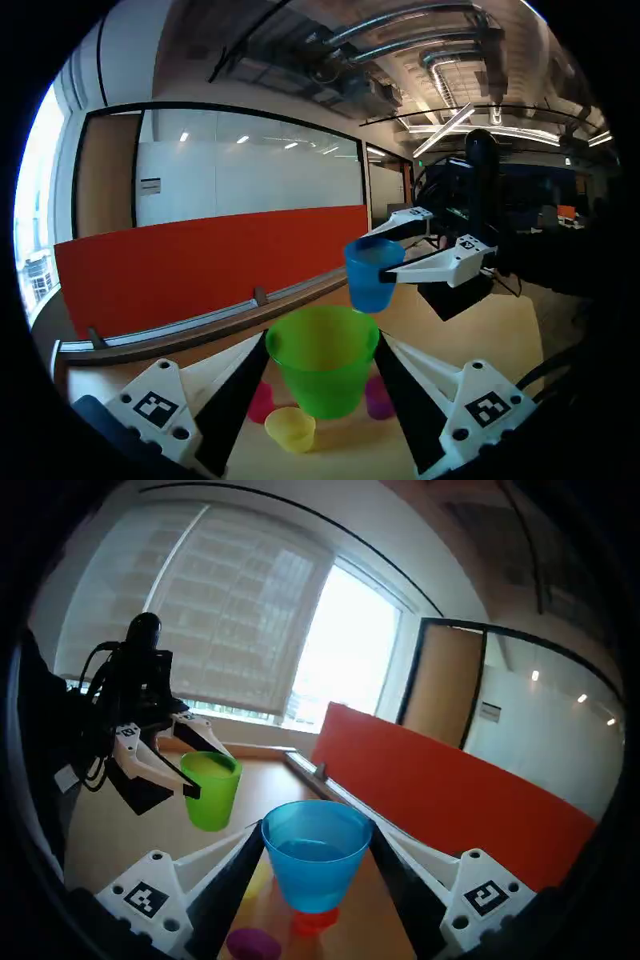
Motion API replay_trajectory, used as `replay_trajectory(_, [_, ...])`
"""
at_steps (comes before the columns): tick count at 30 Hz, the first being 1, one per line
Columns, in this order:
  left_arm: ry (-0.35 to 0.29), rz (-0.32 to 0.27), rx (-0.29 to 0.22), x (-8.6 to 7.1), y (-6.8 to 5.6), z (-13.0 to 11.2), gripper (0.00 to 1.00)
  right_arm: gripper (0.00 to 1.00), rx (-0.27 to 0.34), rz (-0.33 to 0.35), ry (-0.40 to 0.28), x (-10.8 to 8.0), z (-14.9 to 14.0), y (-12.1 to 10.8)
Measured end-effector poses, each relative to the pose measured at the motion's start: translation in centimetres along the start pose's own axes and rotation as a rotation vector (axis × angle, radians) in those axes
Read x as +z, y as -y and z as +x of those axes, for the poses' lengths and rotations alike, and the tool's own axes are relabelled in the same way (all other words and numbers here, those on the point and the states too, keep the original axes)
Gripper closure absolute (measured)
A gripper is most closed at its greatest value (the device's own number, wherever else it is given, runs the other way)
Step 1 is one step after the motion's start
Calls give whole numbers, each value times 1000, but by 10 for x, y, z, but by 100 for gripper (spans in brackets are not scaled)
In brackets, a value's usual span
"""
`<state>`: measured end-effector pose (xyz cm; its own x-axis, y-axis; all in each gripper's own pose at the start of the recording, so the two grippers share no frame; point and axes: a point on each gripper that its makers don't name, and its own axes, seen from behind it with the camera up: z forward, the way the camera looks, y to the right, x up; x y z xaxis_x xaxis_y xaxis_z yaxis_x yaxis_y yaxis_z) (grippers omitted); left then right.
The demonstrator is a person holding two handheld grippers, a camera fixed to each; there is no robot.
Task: Pour water
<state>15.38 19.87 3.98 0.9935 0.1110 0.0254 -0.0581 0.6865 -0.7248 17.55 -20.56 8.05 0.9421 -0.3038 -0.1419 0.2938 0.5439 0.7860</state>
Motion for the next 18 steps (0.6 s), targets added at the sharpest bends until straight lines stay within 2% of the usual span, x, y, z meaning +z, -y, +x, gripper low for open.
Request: replay_trajectory(18, [-3, 1, -5, -6, 0, -6, 11, 6, -160, 52, 9, 17, 30, 8])
